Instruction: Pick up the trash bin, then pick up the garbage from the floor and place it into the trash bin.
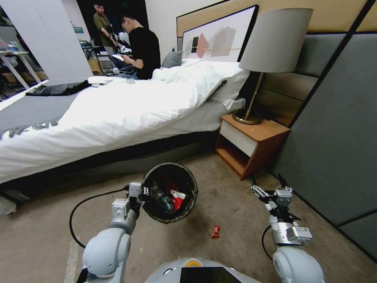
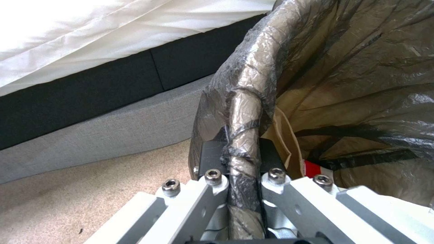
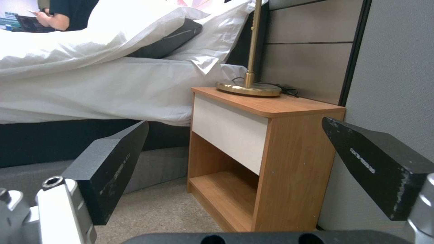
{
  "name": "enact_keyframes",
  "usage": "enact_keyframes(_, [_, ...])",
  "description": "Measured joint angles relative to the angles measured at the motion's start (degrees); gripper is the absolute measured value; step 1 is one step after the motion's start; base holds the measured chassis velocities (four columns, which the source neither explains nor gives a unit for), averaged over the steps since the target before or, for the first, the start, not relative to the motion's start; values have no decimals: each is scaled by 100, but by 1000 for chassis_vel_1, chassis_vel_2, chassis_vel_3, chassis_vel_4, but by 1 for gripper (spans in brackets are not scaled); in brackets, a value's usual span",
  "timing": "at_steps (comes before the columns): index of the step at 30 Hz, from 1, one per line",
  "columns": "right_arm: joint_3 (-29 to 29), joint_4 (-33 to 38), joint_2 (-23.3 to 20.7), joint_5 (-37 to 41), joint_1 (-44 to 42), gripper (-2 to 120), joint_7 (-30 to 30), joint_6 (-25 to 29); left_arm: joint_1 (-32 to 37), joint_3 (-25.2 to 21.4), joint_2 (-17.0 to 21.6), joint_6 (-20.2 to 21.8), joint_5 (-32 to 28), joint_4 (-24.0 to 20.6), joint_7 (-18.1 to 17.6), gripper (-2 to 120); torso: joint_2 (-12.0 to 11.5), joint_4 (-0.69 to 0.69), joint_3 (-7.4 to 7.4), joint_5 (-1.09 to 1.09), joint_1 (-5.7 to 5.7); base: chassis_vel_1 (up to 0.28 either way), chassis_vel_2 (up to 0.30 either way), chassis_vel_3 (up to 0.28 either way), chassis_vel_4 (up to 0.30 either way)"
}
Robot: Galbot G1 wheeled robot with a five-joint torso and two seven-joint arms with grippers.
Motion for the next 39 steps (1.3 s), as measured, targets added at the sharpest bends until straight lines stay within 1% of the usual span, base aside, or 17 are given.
enact_keyframes(24, [-81,18,-5,0,-7,100,7,-19,4,6,-4,1,12,-2,0,1,0,0,0,0,0,0,0,0,0])
enact_keyframes(28, [-103,9,-25,3,-4,100,8,-109,2,11,-5,1,12,-3,0,1,0,0,0,0,0,0,0,0,0])
enact_keyframes(30, [-132,-64,-149,39,2,100,-59,-232,3,13,1,4,12,-19,0,1,0,0,0,-1,0,0,0,0,0])
enact_keyframes(31, [-167,-161,-311,105,22,100,-117,-288,5,9,7,6,7,-34,0,1,0,0,0,0,0,0,0,0,0])
enact_keyframes(32, [-167,-161,-311,105,22,100,-117,-288,5,9,7,6,7,-34,0,1,0,0,0,0,0,0,0,0,0])
enact_keyframes(34, [-203,-262,-505,253,64,100,-175,-393,10,1,18,9,-3,-54,0,1,0,0,0,0,0,0,0,0,0])
enact_keyframes(36, [-270,-456,-811,513,140,100,-246,-502,27,-9,23,15,-16,-89,0,1,0,0,0,0,0,0,0,0,0])
enact_keyframes(37, [-270,-456,-811,513,140,100,-246,-502,27,-9,23,15,-16,-89,0,1,0,0,0,0,0,0,0,0,0])
enact_keyframes(39, [-354,-666,-1107,678,200,100,-378,-544,45,-16,21,17,-22,-116,-2,1,0,0,0,0,0,0,0,0,0])
